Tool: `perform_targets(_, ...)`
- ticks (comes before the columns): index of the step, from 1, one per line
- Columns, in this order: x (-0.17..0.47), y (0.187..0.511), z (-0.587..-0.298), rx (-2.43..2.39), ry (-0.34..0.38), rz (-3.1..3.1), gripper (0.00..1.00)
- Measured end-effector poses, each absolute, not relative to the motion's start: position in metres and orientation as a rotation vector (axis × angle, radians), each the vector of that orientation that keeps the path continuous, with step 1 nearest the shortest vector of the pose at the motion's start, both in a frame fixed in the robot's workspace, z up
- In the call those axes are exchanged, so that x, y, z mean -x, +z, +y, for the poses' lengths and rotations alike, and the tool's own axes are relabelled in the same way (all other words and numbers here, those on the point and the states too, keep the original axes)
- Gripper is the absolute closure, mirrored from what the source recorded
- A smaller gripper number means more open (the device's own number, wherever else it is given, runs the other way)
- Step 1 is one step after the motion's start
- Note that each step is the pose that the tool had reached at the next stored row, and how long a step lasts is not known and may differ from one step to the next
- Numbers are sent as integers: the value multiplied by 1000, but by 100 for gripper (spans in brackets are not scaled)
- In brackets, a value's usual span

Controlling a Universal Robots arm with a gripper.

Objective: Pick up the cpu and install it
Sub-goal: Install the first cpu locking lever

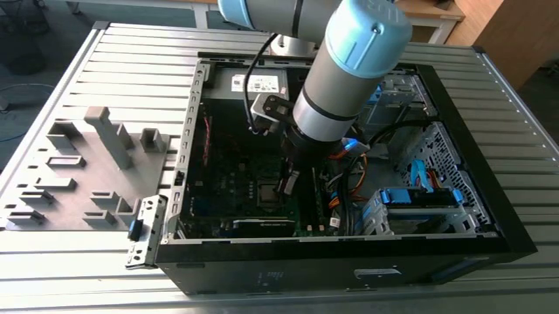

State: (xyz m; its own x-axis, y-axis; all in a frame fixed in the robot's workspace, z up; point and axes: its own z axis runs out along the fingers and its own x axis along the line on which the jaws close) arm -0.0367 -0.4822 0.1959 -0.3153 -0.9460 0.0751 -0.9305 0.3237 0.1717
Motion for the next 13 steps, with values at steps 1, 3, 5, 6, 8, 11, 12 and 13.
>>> perform_targets(1, 37, 195, -483, -1732, -144, -2420, 89)
perform_targets(3, 36, 193, -484, -1732, -145, -2420, 89)
perform_targets(5, 36, 192, -485, -1732, -145, -2419, 89)
perform_targets(6, 36, 191, -485, -1732, -146, -2419, 89)
perform_targets(8, 36, 190, -485, -1731, -146, -2418, 89)
perform_targets(11, 35, 190, -485, -1731, -147, -2417, 89)
perform_targets(12, 35, 190, -485, -1731, -147, -2417, 89)
perform_targets(13, 34, 190, -485, -1730, -148, -2417, 89)
